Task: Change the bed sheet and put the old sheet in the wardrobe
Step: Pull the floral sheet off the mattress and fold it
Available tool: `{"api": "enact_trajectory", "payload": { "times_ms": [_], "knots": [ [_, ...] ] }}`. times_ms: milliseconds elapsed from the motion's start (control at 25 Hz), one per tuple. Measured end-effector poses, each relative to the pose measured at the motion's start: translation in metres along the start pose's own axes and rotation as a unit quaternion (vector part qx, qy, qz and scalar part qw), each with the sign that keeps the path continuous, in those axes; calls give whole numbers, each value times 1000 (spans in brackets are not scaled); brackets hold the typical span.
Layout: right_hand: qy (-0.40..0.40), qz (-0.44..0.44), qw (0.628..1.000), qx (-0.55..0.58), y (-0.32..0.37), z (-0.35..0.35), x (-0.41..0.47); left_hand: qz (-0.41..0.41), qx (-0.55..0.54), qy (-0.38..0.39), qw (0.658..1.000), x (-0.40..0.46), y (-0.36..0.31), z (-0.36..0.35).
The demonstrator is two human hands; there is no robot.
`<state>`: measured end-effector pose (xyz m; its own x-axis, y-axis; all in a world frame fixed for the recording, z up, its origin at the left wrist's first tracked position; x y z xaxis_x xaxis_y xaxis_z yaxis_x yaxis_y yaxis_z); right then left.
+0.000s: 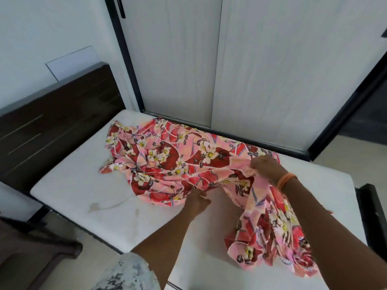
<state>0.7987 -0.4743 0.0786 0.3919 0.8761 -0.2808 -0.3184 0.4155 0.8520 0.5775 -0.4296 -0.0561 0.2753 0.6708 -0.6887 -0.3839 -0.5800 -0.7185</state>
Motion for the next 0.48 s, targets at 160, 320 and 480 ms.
{"api": "enact_trajectory", "payload": {
  "times_ms": [160, 320, 480],
  "knots": [
    [18, -32, 998, 53, 12, -6, -1, 172, -197, 92, 961, -17, -2, -40],
    [32, -104, 988, 106, 4, -4, 2, 130, -245, 77, 958, -25, -35, -96],
    [-6, -81, 995, 61, -12, 14, 7, 95, -256, 108, 956, -30, -60, -122]
  ]
}}
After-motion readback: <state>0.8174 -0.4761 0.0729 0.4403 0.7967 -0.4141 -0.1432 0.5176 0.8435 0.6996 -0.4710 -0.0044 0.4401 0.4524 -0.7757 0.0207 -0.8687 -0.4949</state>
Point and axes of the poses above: each hand's wrist, its own x-axis towards the middle knuckle, its own z-axis out of the back of the hand, y = z × x, the point moved 3 cm from there along x, towards the middle knuckle, and after that the axes turned 2 degrees about z, right-handed, at the moved point
